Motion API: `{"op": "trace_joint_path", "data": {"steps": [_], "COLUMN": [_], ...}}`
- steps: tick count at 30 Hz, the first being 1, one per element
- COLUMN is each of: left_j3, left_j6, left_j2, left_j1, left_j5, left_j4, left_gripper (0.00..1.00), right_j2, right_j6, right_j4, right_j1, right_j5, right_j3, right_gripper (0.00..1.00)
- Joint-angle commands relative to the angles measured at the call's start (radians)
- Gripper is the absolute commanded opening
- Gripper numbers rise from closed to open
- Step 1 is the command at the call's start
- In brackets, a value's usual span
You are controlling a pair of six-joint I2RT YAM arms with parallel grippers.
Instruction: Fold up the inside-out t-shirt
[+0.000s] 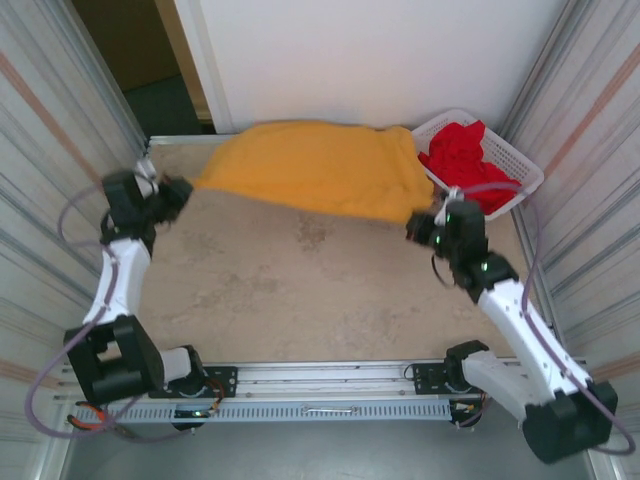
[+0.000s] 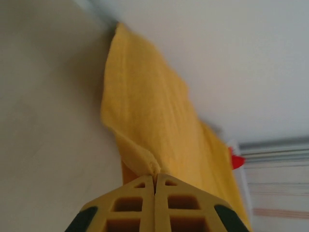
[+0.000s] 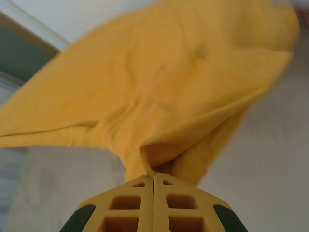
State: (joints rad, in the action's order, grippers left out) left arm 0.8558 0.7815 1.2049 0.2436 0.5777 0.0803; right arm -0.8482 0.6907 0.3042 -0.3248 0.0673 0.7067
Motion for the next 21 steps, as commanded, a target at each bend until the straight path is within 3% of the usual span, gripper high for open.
{"op": "trace_joint_path", "data": {"steps": [1, 5, 11, 15, 21], "left_j3": [-0.192, -0.363, -0.475, -0.495, -0.491], "left_j6": [-0.046, -0.042, 0.009, 0.026, 0.015], "left_j2": [-0.158, -0.241, -0.409, -0.525, -0.515], "left_j1": [0.008, 0.01, 0.01, 0.009, 0.008], "left_j5": [-0.063, -0.152, -0.251, -0.304, -0.271], "left_j4": [0.016, 0.086, 0.21, 0.314, 0.312], "left_gripper": [0.0, 0.0, 0.0, 0.0, 0.0], "right_j2": [0.191, 0.357, 0.529, 0.587, 0.583], "right_j6": [0.124, 0.241, 0.341, 0.37, 0.352], "right_j4": [0.092, 0.257, 0.459, 0.536, 0.537], "right_j1": [-0.065, -0.146, -0.232, -0.244, -0.245], "right_j5": [-0.114, -0.191, -0.27, -0.285, -0.292], "right_j3": [-0.137, -0.281, -0.334, -0.33, -0.291], "right_gripper": [0.0, 0.0, 0.0, 0.0, 0.0]}}
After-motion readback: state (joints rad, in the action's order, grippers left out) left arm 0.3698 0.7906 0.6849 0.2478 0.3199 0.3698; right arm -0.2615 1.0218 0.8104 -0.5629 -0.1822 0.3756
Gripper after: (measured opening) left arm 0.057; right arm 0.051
